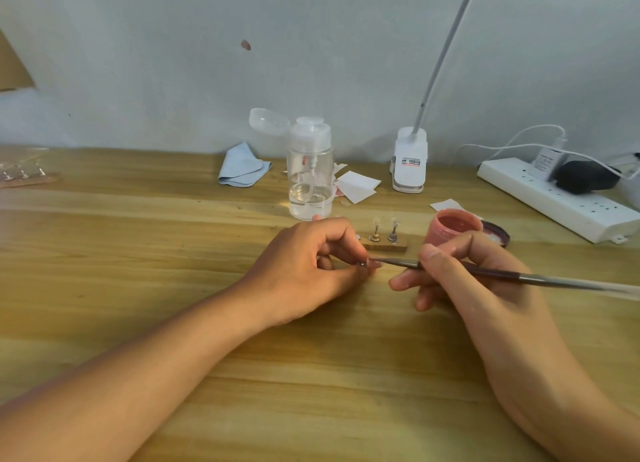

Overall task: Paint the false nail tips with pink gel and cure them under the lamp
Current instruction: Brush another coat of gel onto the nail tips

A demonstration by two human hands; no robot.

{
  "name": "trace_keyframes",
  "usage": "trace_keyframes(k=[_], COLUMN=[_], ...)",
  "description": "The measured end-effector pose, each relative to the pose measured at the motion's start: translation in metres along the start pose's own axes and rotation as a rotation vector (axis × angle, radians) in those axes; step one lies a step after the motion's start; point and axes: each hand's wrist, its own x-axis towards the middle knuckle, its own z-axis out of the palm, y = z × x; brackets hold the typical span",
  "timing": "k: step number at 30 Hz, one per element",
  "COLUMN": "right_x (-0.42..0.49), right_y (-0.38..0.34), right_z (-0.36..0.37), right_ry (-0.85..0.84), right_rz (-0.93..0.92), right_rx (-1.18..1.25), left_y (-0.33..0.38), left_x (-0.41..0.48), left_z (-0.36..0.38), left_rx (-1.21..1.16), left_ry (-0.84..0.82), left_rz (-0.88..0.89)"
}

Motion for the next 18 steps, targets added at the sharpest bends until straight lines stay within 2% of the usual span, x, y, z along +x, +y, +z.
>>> trace_keyframes(k=[18], right_x=[0.0001], right_y=[0.0029], right_z=[-0.0014], right_ry=[-0.012], right_rz=[-0.017], right_rx=[-0.031], left_y=[-0.0002], left_x=[0.0003], left_z=[0.0], left_rx=[-0.002], left_ry=[0.004], left_rz=[-0.011])
